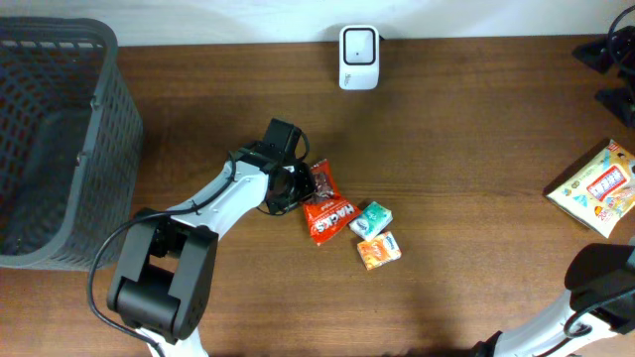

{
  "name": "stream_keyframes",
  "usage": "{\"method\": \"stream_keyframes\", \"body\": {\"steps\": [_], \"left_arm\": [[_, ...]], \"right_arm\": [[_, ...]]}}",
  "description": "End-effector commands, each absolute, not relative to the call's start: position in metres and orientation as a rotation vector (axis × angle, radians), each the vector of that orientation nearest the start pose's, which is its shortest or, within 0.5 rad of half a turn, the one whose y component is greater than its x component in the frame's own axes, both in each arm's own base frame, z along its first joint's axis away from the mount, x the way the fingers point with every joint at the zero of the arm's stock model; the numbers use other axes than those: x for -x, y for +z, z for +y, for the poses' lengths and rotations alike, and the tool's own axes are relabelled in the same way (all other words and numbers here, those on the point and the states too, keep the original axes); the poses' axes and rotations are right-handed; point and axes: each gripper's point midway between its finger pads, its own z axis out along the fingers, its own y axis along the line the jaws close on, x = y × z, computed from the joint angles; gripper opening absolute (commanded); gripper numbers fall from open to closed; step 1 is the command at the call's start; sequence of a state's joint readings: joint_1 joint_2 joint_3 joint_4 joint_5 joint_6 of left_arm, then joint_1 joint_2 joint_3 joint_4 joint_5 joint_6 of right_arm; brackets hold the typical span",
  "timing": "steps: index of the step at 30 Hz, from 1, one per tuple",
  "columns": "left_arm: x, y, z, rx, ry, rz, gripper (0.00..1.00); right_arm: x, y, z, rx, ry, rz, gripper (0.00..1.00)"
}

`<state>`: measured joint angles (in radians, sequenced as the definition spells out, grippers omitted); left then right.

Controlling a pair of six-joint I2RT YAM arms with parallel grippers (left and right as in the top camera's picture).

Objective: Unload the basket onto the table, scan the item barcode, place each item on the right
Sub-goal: 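Move the left gripper down onto the red Haribo bag and grasp it, then lift the red Haribo bag and carry it toward the scanner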

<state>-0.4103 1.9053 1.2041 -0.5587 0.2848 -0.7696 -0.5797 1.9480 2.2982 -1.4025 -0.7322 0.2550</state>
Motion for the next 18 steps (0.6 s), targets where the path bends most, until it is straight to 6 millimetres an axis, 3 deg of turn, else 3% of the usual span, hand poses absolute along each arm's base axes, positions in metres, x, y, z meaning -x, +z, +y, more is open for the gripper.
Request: {"method": "stream_keyframes", "body": {"steps": [1, 5, 8, 9, 13, 15, 16, 17, 18], "left_arm": [[-0.366, 0.041, -0.213, 0.293, -0.641, 2.897, 0.08], [-0.390, 0.091, -0.222, 0.097, -0.669, 2.768, 0.11], [-0.412, 0.127, -0.211, 0.011, -0.529, 2.657, 0.19], [-0.417, 0.134, -0.205, 0.006, -0.467, 2.634, 0.22], [-0.430, 0.143, -0.181, 0.049, -0.276, 2.580, 0.14], [-0.424, 0.137, -0.177, 0.052, -0.254, 2.615, 0.27], [-0.418, 0.132, -0.175, 0.051, -0.238, 2.647, 0.52], [-0.412, 0.126, -0.174, 0.047, -0.234, 2.681, 0.70], [-0.405, 0.120, -0.175, 0.041, -0.244, 2.722, 0.76]], "right_arm": [[-0.421, 0.324, -0.135, -0.737, 0.826, 2.297, 0.98], [-0.421, 0.324, -0.134, -0.737, 0.826, 2.297, 0.98], [-0.421, 0.324, -0.135, -0.737, 0.826, 2.297, 0.98], [-0.421, 0.324, -0.135, -0.737, 0.826, 2.297, 0.98], [-0.421, 0.324, -0.134, -0.737, 0.826, 2.297, 0.98], [-0.421, 0.324, -0.135, -0.737, 0.826, 2.297, 0.98], [-0.421, 0.324, -0.134, -0.737, 0.826, 2.297, 0.99], [-0.421, 0.324, -0.135, -0.737, 0.826, 2.297, 0.98], [-0.421, 0.324, -0.134, -0.737, 0.826, 2.297, 0.98]]}}
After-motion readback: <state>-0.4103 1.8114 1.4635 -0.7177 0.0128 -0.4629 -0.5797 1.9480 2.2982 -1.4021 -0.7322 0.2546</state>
